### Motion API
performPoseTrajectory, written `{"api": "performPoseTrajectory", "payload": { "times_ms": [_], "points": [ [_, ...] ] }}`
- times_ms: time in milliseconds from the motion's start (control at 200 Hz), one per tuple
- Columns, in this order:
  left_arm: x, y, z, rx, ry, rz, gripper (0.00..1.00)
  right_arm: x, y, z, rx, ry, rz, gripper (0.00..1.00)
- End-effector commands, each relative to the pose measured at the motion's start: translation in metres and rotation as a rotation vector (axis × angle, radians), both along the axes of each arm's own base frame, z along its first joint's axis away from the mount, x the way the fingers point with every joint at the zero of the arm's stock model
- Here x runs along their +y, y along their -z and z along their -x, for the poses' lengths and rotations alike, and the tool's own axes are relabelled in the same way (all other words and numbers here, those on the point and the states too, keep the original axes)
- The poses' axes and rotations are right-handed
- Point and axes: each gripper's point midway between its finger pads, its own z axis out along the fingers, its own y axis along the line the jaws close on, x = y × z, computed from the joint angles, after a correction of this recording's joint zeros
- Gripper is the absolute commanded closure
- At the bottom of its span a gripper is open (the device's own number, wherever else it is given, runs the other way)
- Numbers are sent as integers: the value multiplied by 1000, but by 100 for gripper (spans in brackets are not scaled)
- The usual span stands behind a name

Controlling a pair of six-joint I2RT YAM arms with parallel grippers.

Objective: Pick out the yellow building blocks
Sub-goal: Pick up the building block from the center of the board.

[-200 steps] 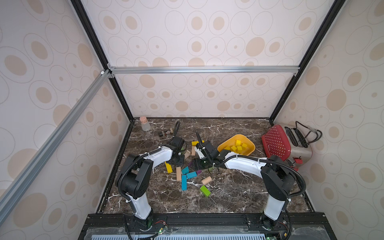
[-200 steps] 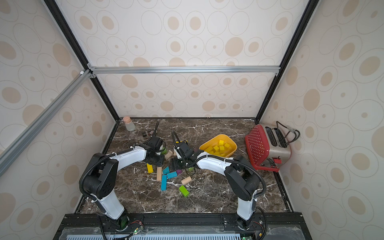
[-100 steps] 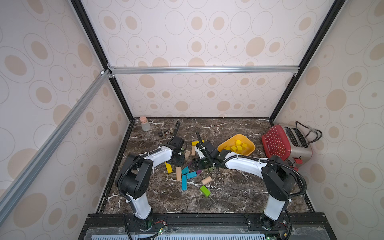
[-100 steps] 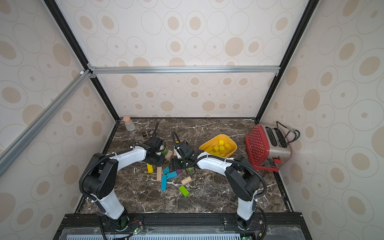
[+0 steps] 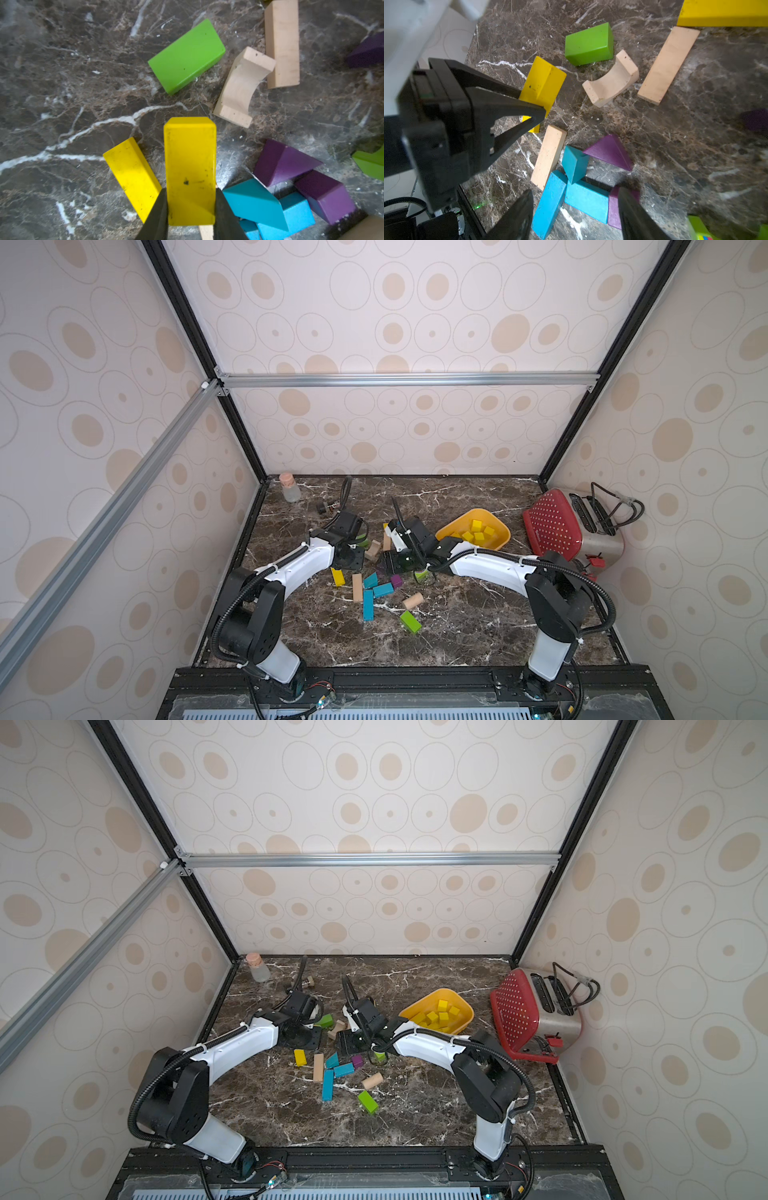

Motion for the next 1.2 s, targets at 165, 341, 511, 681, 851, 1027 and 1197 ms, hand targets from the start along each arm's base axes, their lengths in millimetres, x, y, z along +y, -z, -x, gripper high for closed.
{"api": "performPoseTrajectory", "payload": {
  "times_ms": [165,341,511,681,851,1027,1197],
  "points": [
    [7,-19,8,-25,-33,12,75,7,-23,-1,-72,-6,-57,35],
    [8,-30,10,-36,-39,22,75,8,-30,-3,-102,-8,-77,34],
    [4,-39,10,-66,-57,64,75,10,-28,-2,-81,-9,-86,34],
    [-7,-54,2,-115,-55,103,76,3,-31,5,-46,-9,-80,34],
    [-28,-73,-11,-159,-7,126,76,-21,-30,11,-53,19,-12,34],
    [-51,-78,-27,-174,37,167,77,-54,-27,9,-57,90,49,33],
    [-70,-91,-39,-191,94,164,77,-84,-29,10,-75,162,66,33]
  ]
}}
